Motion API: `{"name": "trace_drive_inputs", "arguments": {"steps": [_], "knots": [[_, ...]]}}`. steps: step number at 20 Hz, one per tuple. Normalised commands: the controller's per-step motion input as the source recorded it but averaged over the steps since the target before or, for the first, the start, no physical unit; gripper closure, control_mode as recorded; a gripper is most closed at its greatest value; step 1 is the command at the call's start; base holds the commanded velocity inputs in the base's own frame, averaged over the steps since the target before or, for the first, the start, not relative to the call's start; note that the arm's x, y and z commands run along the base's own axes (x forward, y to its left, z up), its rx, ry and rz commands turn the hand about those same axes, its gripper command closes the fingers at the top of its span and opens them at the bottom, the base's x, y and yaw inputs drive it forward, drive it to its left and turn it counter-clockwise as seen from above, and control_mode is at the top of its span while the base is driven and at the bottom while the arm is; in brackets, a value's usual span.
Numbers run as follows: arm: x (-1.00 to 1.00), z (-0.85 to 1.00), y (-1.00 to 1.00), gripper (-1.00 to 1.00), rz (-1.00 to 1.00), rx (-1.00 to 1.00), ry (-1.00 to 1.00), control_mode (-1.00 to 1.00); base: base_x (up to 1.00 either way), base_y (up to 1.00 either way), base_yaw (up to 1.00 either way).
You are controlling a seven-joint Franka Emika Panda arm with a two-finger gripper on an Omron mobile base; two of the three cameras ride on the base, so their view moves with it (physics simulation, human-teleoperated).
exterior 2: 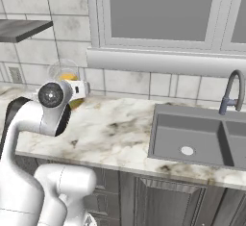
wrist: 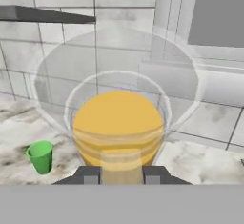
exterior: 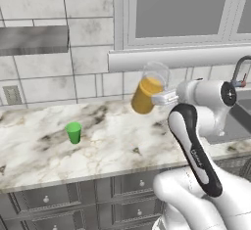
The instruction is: Place the pitcher and cup on the dining counter for serving.
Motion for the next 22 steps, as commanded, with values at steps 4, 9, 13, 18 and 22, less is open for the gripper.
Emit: {"name": "trace_drive_inputs", "arguments": {"steps": [4,9,13,18,22], "knots": [[-0.5,0.32,-0.14,1.0,0.11,0.05,-0.01,1.0,-0.5,-0.09,0.27],[0.0,0.0,0.0,1.0,0.0,0.0,0.0,1.0,-0.66,-0.01,0.9],[0.0,0.0,0.0,1.0,0.0,0.0,0.0,1.0,-0.13,0.0,1.0],[0.0,0.0,0.0,1.0,0.0,0.0,0.0,1.0,-0.05,0.0,1.0],[0.0,0.0,0.0,1.0,0.0,0.0,0.0,1.0,-0.03,0.0,1.0]]}}
